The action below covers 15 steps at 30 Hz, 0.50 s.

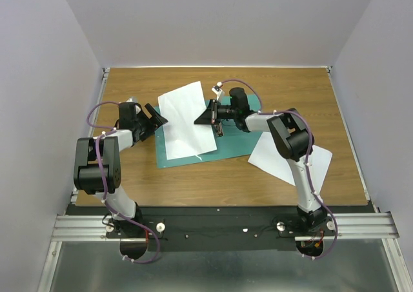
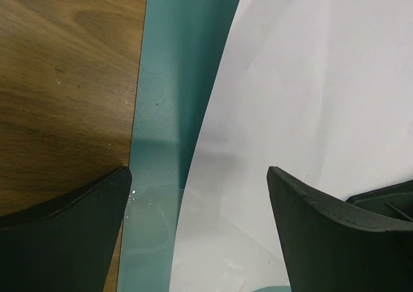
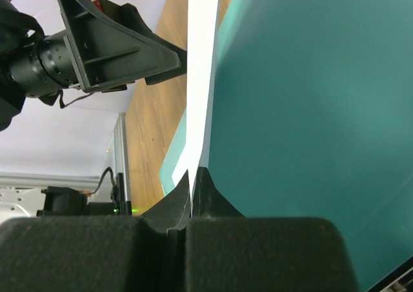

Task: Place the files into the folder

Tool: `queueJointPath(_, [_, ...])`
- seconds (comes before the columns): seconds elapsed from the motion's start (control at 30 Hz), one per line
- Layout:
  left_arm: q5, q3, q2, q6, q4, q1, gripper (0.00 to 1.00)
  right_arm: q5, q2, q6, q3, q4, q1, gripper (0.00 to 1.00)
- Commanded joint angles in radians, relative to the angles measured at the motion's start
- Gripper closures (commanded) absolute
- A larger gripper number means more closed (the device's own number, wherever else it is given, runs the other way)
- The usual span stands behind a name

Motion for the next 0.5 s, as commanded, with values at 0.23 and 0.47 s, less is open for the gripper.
queueJointPath(0.23, [0.038,-0.029,0.035,-0.006,-0.045,0.002,0.04,-0.016,0.069,0.054,0.01,0.083,0.025,0.99])
queueJointPath(0.47, [0.04,-0.029,0.035,-0.007,-0.047,0.002,0.04,-0.018,0.077,0.043,0.013,0.093,0.031,0.99])
